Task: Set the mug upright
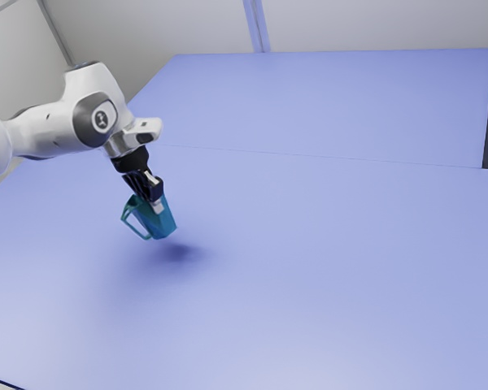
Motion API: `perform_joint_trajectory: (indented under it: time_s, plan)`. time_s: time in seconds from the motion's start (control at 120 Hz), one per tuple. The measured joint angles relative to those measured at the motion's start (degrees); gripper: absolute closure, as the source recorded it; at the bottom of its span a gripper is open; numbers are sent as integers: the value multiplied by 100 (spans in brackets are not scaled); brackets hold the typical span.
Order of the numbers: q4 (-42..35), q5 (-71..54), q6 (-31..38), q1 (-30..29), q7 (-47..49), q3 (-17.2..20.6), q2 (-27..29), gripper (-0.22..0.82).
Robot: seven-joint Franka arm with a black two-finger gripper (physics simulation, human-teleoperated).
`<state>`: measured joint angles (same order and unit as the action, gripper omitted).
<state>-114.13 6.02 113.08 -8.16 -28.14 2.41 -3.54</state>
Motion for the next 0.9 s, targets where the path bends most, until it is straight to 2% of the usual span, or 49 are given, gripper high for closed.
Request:
perform_joint_trajectory:
  time_s: [0.133,0.375,0.758,0.825,0.9]
  plan:
    - [-100,-500,262,116,471,152,-39,78]
    - [-310,-726,713,111,1120,206,-267,77]
    - [-305,-764,945,173,1751,209,-598,77]
    - [-305,-752,970,185,1817,206,-625,71]
    - [-305,-725,989,198,1878,207,-637,54]
